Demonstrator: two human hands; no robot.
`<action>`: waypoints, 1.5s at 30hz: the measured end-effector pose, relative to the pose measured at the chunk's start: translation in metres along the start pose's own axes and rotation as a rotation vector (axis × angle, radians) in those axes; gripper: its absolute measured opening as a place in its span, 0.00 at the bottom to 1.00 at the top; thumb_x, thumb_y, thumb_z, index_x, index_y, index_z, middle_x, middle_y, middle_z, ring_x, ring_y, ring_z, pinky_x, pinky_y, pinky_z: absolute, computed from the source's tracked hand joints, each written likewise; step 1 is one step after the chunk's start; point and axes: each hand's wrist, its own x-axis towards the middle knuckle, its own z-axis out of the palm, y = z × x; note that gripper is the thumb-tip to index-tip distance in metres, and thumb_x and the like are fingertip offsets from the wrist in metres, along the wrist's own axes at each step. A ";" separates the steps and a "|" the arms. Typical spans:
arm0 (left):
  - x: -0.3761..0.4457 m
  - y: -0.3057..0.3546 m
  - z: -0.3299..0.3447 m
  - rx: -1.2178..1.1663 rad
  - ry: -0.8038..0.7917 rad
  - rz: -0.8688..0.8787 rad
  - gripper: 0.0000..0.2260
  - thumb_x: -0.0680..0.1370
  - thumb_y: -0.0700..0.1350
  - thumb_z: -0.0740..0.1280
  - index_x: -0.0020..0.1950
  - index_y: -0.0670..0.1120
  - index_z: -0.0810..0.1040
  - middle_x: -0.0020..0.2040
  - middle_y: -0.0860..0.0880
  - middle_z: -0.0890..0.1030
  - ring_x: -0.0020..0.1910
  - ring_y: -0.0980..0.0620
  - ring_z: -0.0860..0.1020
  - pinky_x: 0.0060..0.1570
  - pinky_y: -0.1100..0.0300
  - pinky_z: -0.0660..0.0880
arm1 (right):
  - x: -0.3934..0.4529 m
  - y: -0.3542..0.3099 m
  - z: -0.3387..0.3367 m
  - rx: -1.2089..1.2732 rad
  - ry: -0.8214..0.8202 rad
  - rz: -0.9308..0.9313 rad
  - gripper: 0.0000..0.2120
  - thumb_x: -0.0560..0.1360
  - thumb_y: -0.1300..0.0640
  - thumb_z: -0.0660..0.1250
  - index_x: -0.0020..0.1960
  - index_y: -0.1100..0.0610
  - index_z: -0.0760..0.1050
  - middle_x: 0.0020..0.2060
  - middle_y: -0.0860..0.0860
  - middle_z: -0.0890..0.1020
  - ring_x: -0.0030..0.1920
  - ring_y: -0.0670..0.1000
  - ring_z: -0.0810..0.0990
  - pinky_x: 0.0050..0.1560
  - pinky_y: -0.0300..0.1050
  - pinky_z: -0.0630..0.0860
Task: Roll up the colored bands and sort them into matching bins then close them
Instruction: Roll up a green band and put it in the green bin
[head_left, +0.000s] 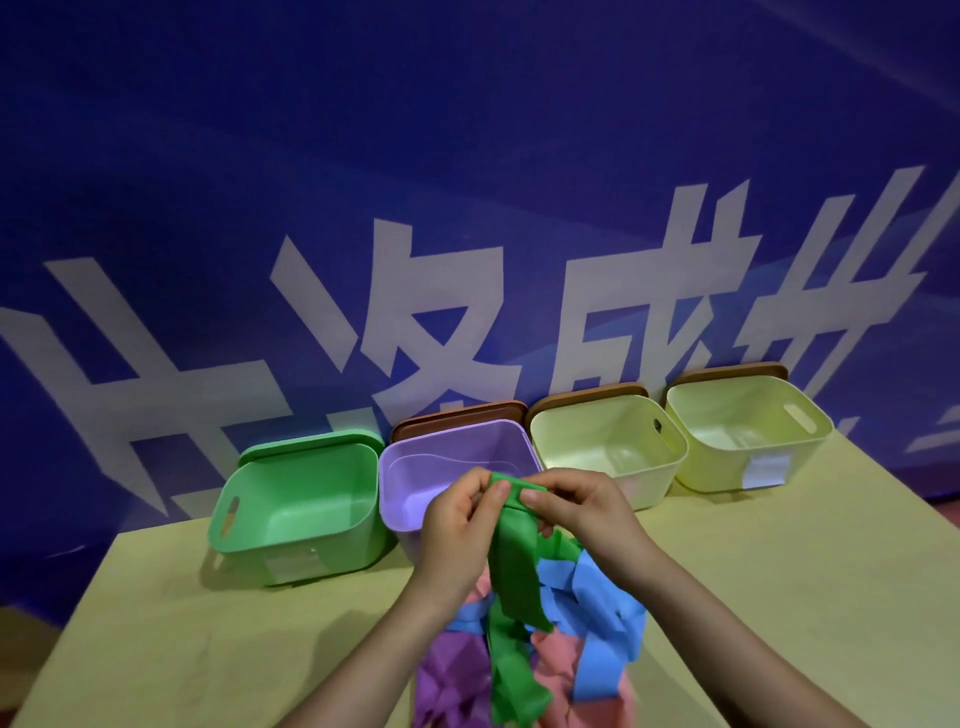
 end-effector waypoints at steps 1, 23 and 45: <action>0.001 0.001 -0.003 0.006 -0.012 0.011 0.13 0.76 0.48 0.64 0.35 0.42 0.68 0.30 0.49 0.67 0.31 0.53 0.66 0.32 0.58 0.65 | -0.001 0.000 0.004 0.019 0.015 -0.002 0.06 0.74 0.71 0.66 0.49 0.68 0.80 0.26 0.50 0.78 0.24 0.43 0.75 0.31 0.33 0.72; -0.007 -0.011 0.035 -0.331 -0.094 -0.273 0.04 0.76 0.40 0.68 0.46 0.40 0.75 0.38 0.41 0.80 0.39 0.47 0.78 0.41 0.55 0.74 | -0.028 0.011 -0.020 0.017 0.261 -0.035 0.12 0.72 0.69 0.70 0.44 0.52 0.83 0.35 0.50 0.83 0.34 0.43 0.78 0.37 0.36 0.74; 0.026 -0.015 0.071 -0.408 -0.058 -0.429 0.09 0.75 0.44 0.67 0.50 0.39 0.81 0.47 0.37 0.81 0.46 0.44 0.79 0.48 0.52 0.75 | 0.009 0.020 -0.095 -0.475 -0.097 -0.419 0.15 0.74 0.55 0.62 0.56 0.55 0.83 0.49 0.46 0.80 0.51 0.45 0.79 0.53 0.36 0.74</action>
